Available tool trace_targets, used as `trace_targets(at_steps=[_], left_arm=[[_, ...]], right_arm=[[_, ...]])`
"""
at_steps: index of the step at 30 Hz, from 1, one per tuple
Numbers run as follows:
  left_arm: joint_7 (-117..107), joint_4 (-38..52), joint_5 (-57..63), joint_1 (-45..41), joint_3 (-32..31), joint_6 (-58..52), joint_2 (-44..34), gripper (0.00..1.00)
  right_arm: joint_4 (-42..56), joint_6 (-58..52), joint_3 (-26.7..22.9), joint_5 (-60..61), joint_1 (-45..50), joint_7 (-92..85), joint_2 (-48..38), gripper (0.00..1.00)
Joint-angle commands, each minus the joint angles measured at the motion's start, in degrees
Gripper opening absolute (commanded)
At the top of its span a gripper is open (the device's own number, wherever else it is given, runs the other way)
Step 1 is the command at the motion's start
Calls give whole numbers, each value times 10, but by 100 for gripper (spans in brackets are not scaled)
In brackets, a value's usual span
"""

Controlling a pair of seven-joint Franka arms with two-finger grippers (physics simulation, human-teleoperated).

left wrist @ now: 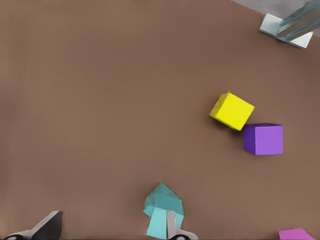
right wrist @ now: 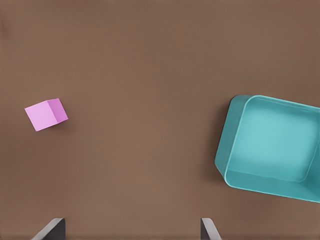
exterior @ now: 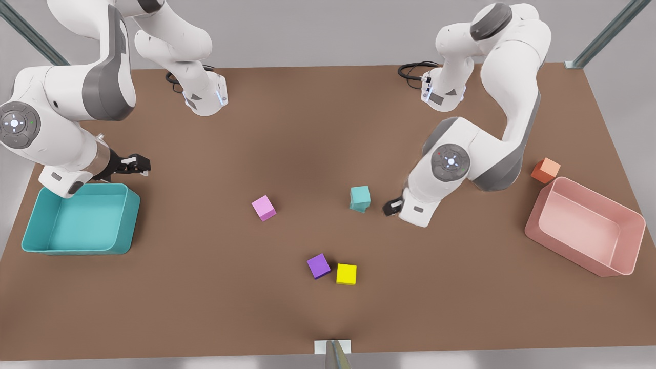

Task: Stack the two blue cubes on top of each other

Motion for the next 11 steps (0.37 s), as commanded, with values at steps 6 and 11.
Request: trace_targets(at_steps=[6, 11], left_arm=[[539, -207, -239, -43, 316, 50, -245, 100], [539, -176, -240, -55, 329, 11, -224, 100]], right_arm=[[0, 0, 0, 0, -1, 0, -1, 100], [0, 0, 0, 0, 0, 0, -1, 100]])
